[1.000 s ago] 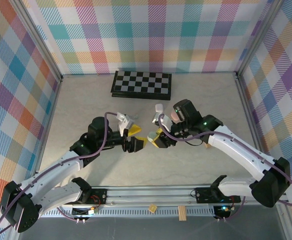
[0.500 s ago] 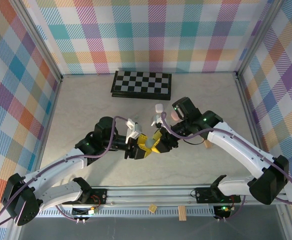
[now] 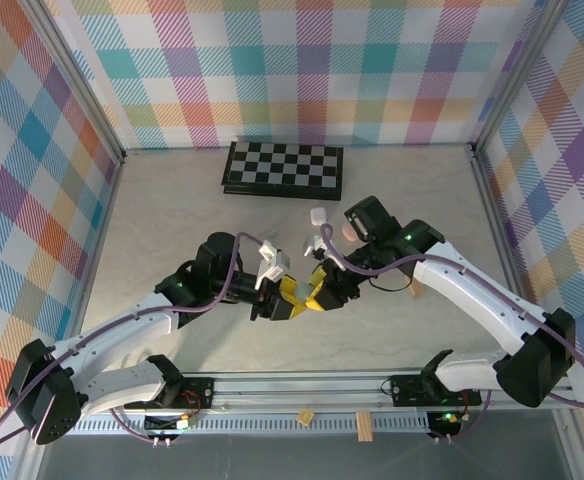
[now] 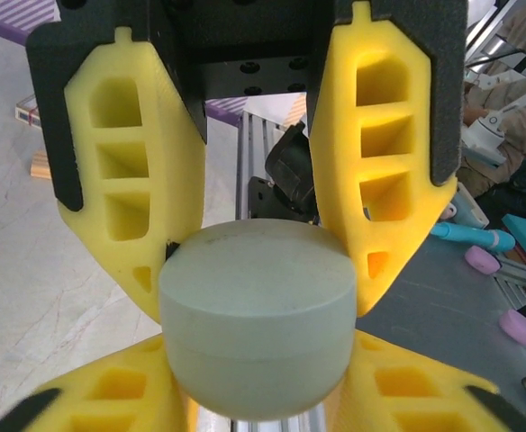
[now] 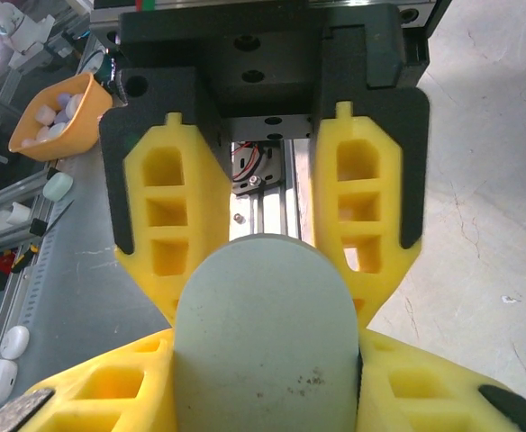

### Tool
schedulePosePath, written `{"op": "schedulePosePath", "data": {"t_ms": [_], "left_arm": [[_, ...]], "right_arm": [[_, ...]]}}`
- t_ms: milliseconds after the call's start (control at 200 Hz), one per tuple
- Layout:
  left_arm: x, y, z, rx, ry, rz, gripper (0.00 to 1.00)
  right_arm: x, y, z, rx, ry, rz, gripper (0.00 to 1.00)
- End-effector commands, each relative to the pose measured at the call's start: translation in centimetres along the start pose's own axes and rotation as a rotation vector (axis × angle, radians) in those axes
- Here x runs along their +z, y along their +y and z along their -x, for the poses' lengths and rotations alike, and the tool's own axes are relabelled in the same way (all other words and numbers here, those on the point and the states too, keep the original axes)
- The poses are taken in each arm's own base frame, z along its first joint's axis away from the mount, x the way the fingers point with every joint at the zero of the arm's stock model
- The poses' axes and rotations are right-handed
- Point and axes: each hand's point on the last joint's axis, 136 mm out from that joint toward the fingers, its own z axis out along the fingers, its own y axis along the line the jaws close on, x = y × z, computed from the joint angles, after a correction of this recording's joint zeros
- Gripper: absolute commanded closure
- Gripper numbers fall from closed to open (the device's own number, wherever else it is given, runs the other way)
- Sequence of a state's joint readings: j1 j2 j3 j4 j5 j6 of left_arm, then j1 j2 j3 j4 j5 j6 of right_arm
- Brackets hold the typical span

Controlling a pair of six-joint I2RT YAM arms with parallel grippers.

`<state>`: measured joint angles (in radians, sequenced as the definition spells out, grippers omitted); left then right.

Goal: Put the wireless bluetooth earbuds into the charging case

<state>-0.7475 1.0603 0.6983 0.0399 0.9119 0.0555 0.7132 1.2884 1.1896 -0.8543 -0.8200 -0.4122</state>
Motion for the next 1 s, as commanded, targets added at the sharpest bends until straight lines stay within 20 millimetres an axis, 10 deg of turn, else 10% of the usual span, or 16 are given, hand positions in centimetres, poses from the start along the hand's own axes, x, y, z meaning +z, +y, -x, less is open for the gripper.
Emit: {"op": "schedulePosePath", "data": {"t_ms": [0,250,995], "left_arm": [[-0.2,-1.8,2.3,0.135,-0.057,-0.037,0.45],[-0.8,-1.7,2.7,0.112,-0.13,-0.002,0.22],[-1.3,0.0,3.2,0.109,-0.14,0.089,0.25]], "right_arm": [[0.1,0.3,0.9,-0.069,-0.028,0.014,0.72],[0.0,0.4,0.9,-0.083,-0.028,0.012,0.73],[0.2,1.6,0.3,-0.072,-0.014,0.098,0.73]]}}
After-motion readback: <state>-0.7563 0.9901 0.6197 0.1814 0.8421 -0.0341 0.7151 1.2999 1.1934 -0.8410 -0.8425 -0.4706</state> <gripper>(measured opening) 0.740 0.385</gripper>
